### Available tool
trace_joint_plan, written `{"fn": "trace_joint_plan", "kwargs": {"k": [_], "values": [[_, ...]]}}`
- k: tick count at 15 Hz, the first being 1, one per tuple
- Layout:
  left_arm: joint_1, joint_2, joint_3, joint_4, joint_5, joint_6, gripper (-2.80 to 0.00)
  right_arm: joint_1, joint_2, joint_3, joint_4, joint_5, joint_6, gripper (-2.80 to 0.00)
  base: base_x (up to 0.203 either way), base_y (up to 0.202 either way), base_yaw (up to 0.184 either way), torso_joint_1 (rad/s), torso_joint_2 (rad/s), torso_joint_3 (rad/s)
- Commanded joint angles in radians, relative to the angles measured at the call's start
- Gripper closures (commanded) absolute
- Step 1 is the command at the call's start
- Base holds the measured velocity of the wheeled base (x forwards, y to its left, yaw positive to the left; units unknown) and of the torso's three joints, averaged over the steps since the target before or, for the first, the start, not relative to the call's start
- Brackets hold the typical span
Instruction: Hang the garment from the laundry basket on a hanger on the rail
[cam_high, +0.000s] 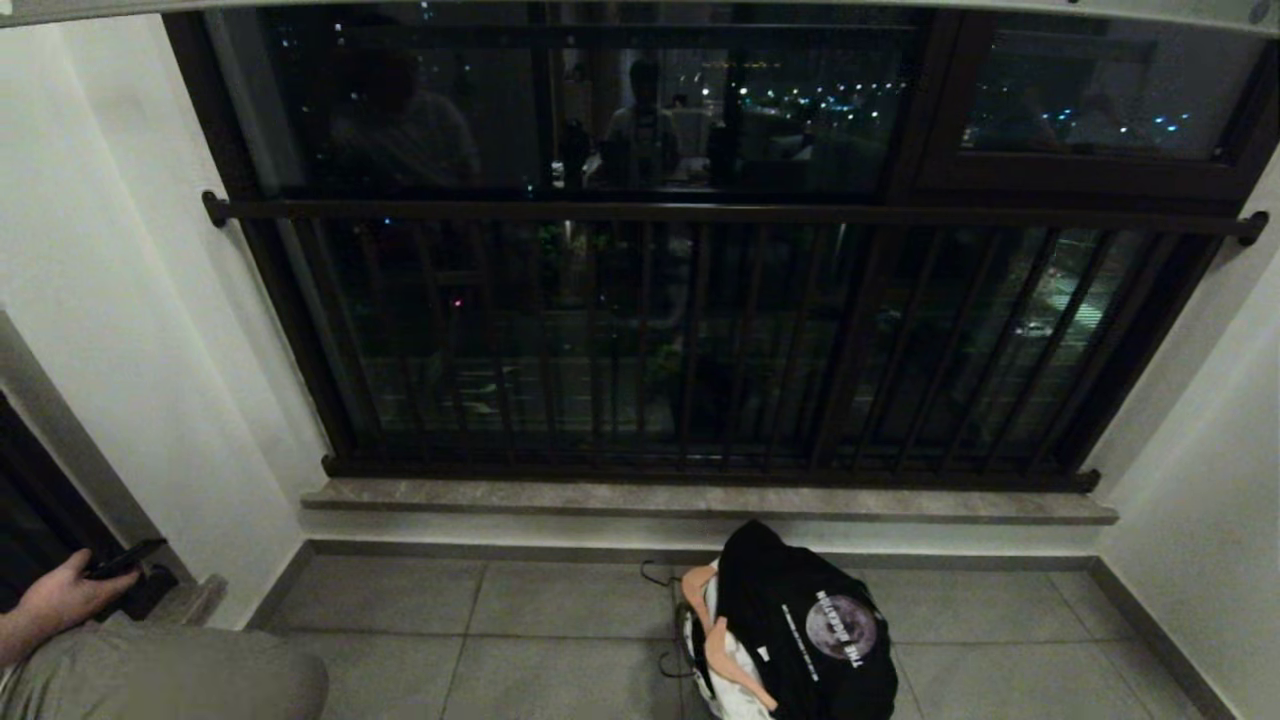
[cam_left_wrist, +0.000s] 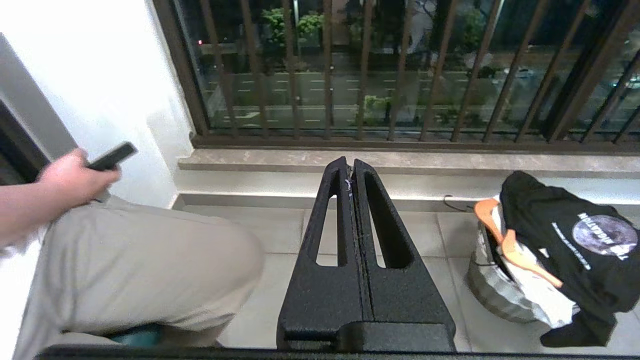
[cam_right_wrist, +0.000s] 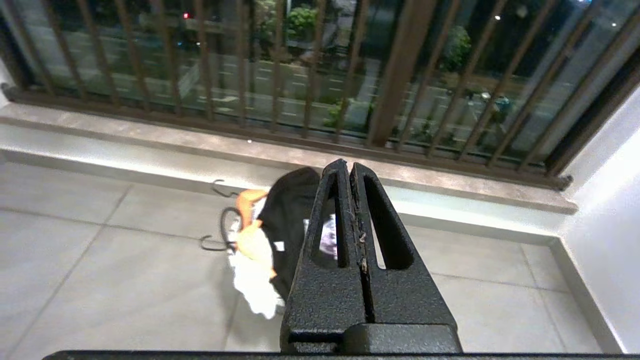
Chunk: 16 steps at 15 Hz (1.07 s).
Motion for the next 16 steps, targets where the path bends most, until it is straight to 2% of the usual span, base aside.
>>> {"fn": "trace_joint_plan", "kwargs": {"k": [1, 11, 16], "values": [[0.000, 0.000, 0.008, -0.001, -0.001, -0.003, 0.00, 0.000, 0.000, 0.000, 0.000, 0.000, -0.002, 0.00, 0.000, 0.144, 0.000, 0.001, 0.00, 0.000], [0.000, 0.000, 0.008, -0.001, -0.001, -0.003, 0.00, 0.000, 0.000, 0.000, 0.000, -0.001, 0.010, 0.00, 0.000, 0.008, 0.000, 0.000, 0.00, 0.001], [0.000, 0.000, 0.008, -0.001, -0.001, -0.003, 0.00, 0.000, 0.000, 0.000, 0.000, -0.001, 0.011, 0.00, 0.000, 0.000, 0.000, -0.130, 0.30, 0.162]]}}
